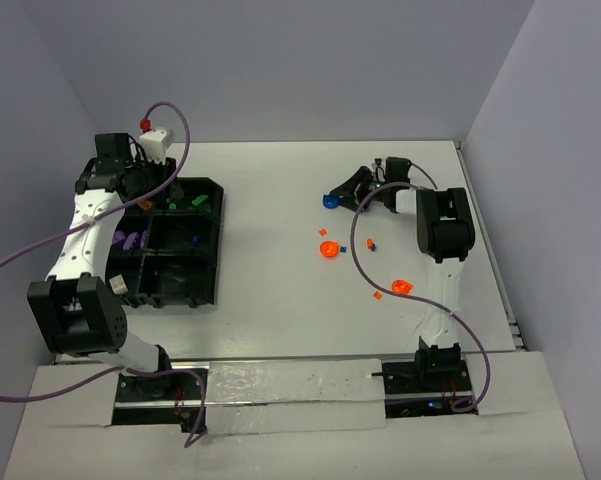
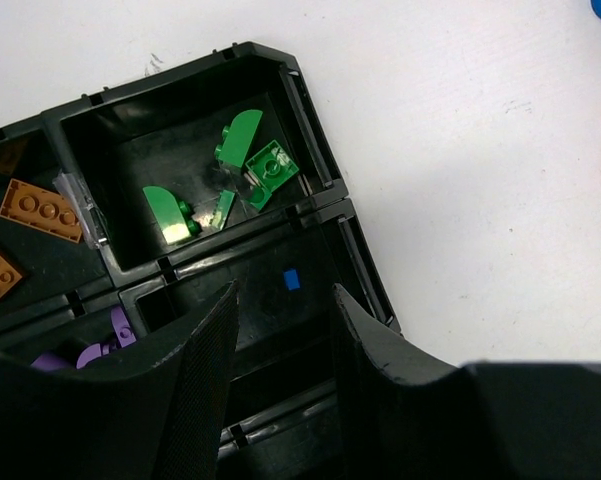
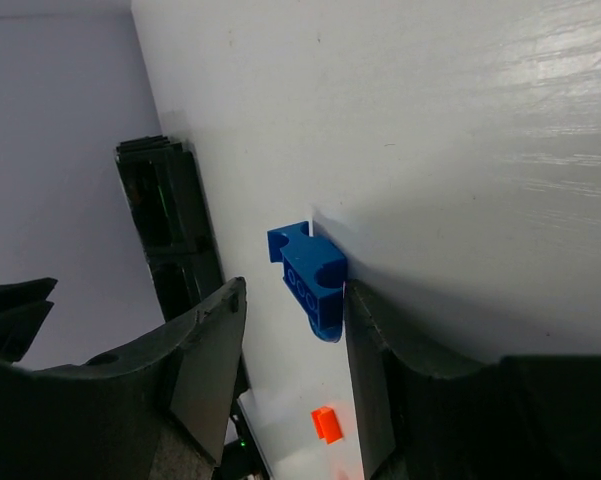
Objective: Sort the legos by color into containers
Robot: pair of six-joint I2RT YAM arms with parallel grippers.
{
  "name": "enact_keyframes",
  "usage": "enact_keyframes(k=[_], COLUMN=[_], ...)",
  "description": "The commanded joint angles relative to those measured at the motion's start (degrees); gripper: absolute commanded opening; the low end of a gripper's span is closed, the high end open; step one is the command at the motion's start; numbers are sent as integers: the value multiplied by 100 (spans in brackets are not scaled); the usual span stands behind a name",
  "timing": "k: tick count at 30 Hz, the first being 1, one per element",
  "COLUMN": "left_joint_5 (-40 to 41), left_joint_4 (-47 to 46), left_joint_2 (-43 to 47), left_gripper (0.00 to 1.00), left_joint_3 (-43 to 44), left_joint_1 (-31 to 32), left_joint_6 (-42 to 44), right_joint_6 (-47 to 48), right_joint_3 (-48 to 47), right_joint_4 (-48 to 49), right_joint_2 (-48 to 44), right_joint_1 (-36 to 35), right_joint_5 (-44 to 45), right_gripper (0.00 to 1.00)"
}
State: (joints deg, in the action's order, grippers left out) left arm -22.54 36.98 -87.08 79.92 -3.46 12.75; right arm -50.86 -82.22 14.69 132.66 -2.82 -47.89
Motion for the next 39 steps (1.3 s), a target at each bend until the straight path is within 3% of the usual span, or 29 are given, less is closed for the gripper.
enact_keyframes(k=[1,5,12,16,24,25,26,28,39], left_joint_5=[69,92,-44,-696,-2608,-2859,-2866,-3003,-2846], left_joint_4=[67,72,56,15,-845,-1103,-1116,-1418,-2171], left_joint_2=[-40,-98,-141,-11,652,736,740,845,1038], left_gripper=[48,48,48,48,59,66,72,74,73], left_joint_3=[321,360,373,307,-255,-388,-395,-569,-997], left_joint_1=[-17,-14,-5,-12,-5,4,6,88,1554], left_joint_6=[52,37,54,100,-201,-360,-366,-444,595], right_joint_6=[-71,-135,-102,-172,-767,-944,-996,-978,-704], right_joint_3=[-145,-133,5,103,72,12,-26,-113,-419], right_joint_4=[31,-39,106,515,2049,2316,2322,2365,2296], right_joint_2=[255,290,135,-207,-869,-962,-1007,-1108,-1736], right_joint_1=[-82,-84,-55,38,33,-25,-31,-198,-1294], right_joint_5=[143,233,56,-368,-1362,-1524,-1612,-1787,-2641], right_gripper=[50,32,16,1,0,0,0,0,0])
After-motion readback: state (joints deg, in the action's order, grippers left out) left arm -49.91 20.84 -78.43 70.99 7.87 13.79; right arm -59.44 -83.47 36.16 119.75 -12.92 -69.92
